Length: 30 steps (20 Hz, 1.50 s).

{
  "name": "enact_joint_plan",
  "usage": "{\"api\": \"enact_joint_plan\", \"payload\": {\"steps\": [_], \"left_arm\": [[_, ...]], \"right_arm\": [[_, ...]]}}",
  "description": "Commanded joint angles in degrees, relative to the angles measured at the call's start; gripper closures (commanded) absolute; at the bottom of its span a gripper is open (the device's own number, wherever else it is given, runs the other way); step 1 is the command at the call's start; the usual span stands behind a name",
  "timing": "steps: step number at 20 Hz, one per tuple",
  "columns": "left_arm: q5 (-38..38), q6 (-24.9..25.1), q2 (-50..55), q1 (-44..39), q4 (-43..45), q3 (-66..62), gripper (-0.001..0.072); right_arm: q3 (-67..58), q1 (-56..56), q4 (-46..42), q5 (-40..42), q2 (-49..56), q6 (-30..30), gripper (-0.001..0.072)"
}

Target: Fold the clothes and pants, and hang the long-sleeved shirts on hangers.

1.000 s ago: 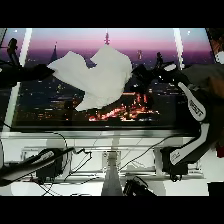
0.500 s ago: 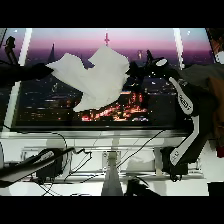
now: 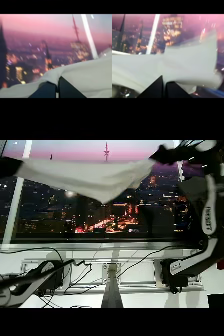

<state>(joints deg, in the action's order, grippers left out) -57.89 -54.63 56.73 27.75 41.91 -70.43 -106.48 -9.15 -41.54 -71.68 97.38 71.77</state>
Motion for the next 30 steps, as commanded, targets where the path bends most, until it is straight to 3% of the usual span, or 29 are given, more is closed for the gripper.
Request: {"api": "enact_joint_plan", "payload": {"steps": [1,5,9,12,15,17,20,22,24,27,30], "left_arm": [[4.11,0.24,-8.35,4.37,0.00,-1.75,0.0693],[9.18,0.22,-16.55,4.57,0.07,-1.75,0.0693],[11.87,0.02,-23.08,4.55,1.62,-1.73,0.0693],[9.01,-5.77,-25.66,4.55,10.27,-1.70,0.0694],[-3.48,-11.63,-23.10,4.46,14.97,-0.35,0.0694],[-10.36,-12.09,-18.56,3.32,13.99,4.61,0.0695],[-9.51,-9.42,-8.41,-3.67,14.08,15.30,0.0695],[-5.31,-4.35,0.90,-10.16,15.21,19.23,0.0694],[3.04,-3.85,10.23,-14.88,14.51,19.28,0.0693],[17.38,-3.85,18.67,-17.29,5.07,18.12,0.0693],[28.04,-3.85,21.11,-17.35,-2.82,17.97,0.0673]], "right_arm": [[-9.22,-4.57,-3.37,-6.78,-10.58,-2.99,0.0699],[-11.02,-4.74,-3.37,-6.69,-23.85,-3.85,0.0698],[-10.99,-4.74,-3.76,-13.35,-34.10,-3.82,0.0698],[-10.23,-4.74,-5.75,-15.93,-38.27,-3.76,0.0700],[-7.34,-4.74,-10.71,-15.50,-37.05,-3.74,0.0701],[-3.15,-4.72,-11.85,-15.72,-33.20,-3.26,0.0701],[5.68,-4.15,-11.65,-15.78,-24.20,-2.25,0.0700],[11.80,-2.34,-11.76,-13.03,-16.79,-2.27,0.0699],[15.54,-0.52,-11.80,-6.29,-9.88,-2.27,0.0698],[15.82,1.18,-11.63,7.10,-1.03,-1.01,0.0698],[15.82,1.33,-11.89,20.65,2.10,7.06,0.0690]]}}
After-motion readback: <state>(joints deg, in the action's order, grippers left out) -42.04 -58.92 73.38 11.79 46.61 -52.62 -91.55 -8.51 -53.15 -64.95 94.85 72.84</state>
